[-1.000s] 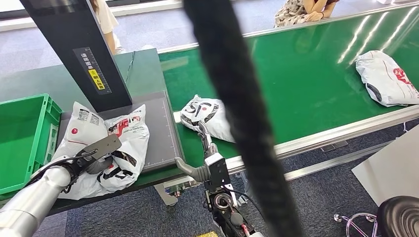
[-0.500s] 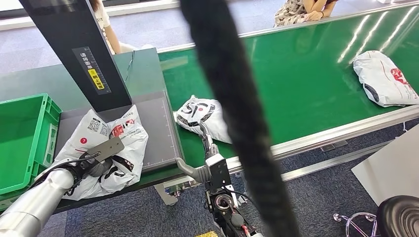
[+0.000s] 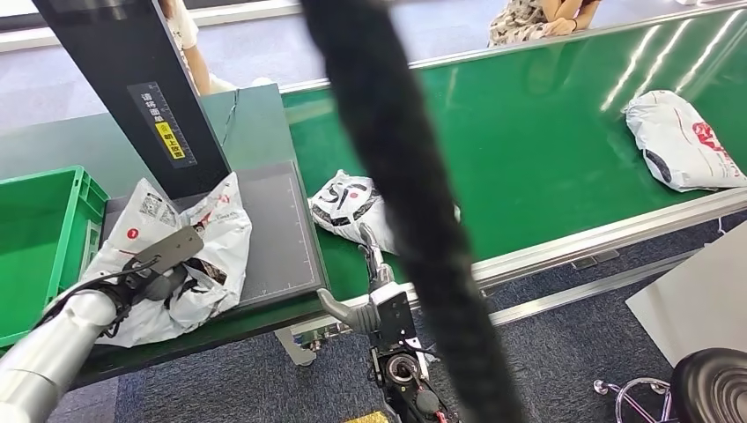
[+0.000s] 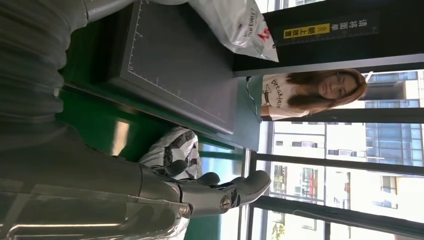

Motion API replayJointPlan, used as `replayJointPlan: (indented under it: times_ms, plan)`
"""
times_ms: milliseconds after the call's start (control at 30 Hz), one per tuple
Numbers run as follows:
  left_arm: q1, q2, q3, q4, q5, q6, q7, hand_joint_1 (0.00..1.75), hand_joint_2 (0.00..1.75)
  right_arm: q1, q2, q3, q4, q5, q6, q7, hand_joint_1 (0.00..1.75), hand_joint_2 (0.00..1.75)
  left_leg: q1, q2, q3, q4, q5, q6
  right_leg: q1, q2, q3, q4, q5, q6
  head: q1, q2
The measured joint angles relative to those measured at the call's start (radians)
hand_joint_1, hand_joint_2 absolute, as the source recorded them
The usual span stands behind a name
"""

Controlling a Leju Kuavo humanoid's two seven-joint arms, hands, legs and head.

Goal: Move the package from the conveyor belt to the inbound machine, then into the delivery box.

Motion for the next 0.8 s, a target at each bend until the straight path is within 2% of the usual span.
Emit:
replayJointPlan:
  times_ms: [200,467,800]
  plan:
    - [-0.101,0.041,0.053,-0.018,0.009,0.063,-0.032,1.75,1.75,0.001,0.000,-0.002,-0.001,0.001,0.017,0.000,0.00,1.75,0.000,0.000,-0.004,0.000,0.000,0.000,0.000,0.000,-0.004,0.000,0.000,0.000,0.000,0.000]
    - [-0.238,0.101,0.143,-0.063,-0.006,0.123,-0.027,1.75,1.75,0.003,0.000,-0.005,-0.011,0.012,0.033,0.015,0.00,1.75,0.000,0.000,-0.006,0.000,0.000,0.000,0.000,0.000,-0.007,0.000,0.000,0.000,0.000,0.000]
    - [-0.268,0.165,0.232,-0.099,-0.044,0.143,-0.043,1.75,1.75,0.004,0.002,-0.007,-0.015,0.021,0.040,0.021,0.00,1.75,0.000,0.001,-0.007,0.000,0.000,0.000,0.000,0.001,-0.007,0.001,0.000,0.000,0.000,0.000]
